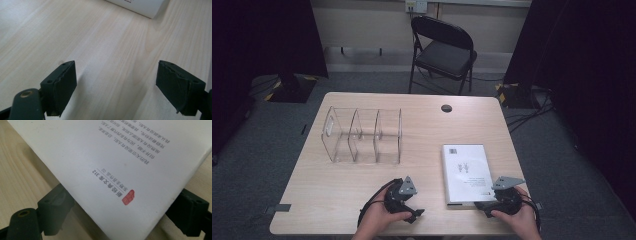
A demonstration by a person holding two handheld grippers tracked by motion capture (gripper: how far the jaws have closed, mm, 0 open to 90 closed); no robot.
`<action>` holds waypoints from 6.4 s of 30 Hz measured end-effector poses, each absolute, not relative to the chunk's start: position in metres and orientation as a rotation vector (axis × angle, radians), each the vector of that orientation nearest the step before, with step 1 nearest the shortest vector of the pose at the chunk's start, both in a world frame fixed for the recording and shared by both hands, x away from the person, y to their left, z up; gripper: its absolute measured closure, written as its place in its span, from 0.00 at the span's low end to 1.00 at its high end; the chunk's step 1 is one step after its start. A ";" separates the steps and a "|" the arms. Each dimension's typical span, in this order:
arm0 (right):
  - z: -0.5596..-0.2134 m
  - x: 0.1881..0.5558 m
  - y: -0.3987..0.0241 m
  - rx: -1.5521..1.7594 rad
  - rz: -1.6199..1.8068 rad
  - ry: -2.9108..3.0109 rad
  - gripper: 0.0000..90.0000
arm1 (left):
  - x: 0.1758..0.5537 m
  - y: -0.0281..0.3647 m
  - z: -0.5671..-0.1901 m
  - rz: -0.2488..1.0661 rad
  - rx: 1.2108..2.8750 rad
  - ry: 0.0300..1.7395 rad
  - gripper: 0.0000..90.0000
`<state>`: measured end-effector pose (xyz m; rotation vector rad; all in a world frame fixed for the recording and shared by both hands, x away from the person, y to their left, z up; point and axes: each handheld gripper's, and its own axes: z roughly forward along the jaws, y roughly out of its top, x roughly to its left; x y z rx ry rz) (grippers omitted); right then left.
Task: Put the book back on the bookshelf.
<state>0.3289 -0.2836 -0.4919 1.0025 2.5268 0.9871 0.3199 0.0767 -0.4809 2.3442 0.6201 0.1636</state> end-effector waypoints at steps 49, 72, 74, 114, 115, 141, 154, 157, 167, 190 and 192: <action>-0.490 0.305 -0.272 1.040 0.996 2.458 0.45 | 0.345 -0.003 -0.493 0.182 2.320 0.536 0.20; -0.485 0.299 -0.274 1.024 0.982 2.455 0.57 | 0.350 -0.004 -0.487 0.188 2.374 0.545 0.28; -0.484 0.299 -0.275 1.016 0.990 2.450 0.59 | 0.350 -0.004 -0.487 0.186 2.375 0.544 0.28; -0.475 0.299 -0.278 1.024 1.061 2.430 0.61 | 0.350 -0.005 -0.489 0.159 2.357 0.560 0.17; -0.475 0.299 -0.278 1.024 1.067 2.428 0.62 | 0.350 -0.004 -0.489 0.164 2.351 0.575 0.17; -0.475 0.299 -0.279 1.032 1.077 2.427 0.63 | 0.351 -0.012 -0.459 0.204 2.376 0.474 0.28; -0.474 0.300 -0.279 1.043 1.073 2.425 0.63 | 0.353 -0.035 -0.456 0.242 2.381 0.395 0.15; -0.473 0.300 -0.279 1.040 1.080 2.423 0.64 | 0.352 -0.044 -0.456 0.252 2.397 0.369 0.09; -0.471 0.300 -0.279 1.042 1.084 2.424 0.65 | 0.351 -0.065 -0.461 0.359 2.430 0.342 0.00; -0.465 0.300 -0.276 1.028 1.097 2.417 0.67 | 0.354 -0.077 -0.468 0.534 2.442 0.297 0.00; -0.465 0.300 -0.276 1.026 1.091 2.418 0.67 | 0.354 -0.076 -0.469 0.527 2.428 0.299 0.00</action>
